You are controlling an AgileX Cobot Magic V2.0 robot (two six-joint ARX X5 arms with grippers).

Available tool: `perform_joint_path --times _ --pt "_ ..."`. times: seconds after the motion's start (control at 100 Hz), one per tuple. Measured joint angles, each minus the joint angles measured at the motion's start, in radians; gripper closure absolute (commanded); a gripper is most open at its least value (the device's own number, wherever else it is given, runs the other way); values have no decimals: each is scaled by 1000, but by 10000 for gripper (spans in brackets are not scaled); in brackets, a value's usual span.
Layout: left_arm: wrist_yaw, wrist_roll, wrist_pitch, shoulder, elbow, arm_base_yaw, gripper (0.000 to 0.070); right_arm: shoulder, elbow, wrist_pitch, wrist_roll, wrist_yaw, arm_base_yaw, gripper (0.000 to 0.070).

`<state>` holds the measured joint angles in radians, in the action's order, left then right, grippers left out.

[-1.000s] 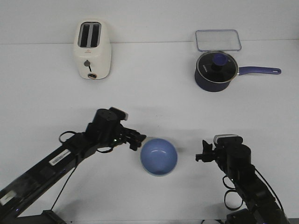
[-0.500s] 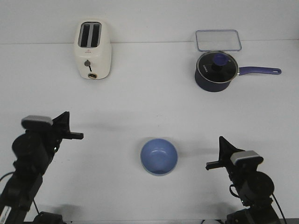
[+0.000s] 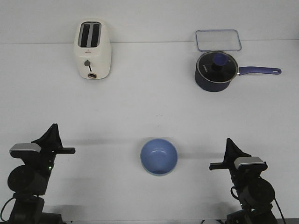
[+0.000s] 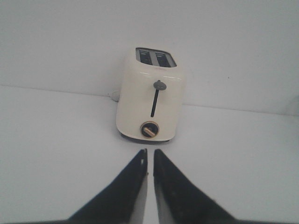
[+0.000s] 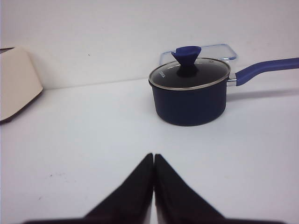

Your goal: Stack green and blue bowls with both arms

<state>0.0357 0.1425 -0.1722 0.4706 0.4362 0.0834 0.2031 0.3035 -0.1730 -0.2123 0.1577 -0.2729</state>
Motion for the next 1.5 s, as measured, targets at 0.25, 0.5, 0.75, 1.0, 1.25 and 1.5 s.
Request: perform_joint_path --times 0.25,0.5,0.75,1.0,1.25,1.5 --pt "0 2 0 2 0 0 685 0 0 0 0 0 0 700" --pt "0 -18 7 -14 -1 0 685 0 0 0 0 0 0 700" --pt "-43 -106 8 -204 -162 -34 685 0 0 0 0 0 0 700" --pt "-53 -125 32 -420 -378 -48 685 0 0 0 0 0 0 700" --pt "-60 -125 37 -465 -402 -50 685 0 0 0 0 0 0 700" --pt "-61 -125 46 -465 -402 -50 685 0 0 1 0 0 0 700"
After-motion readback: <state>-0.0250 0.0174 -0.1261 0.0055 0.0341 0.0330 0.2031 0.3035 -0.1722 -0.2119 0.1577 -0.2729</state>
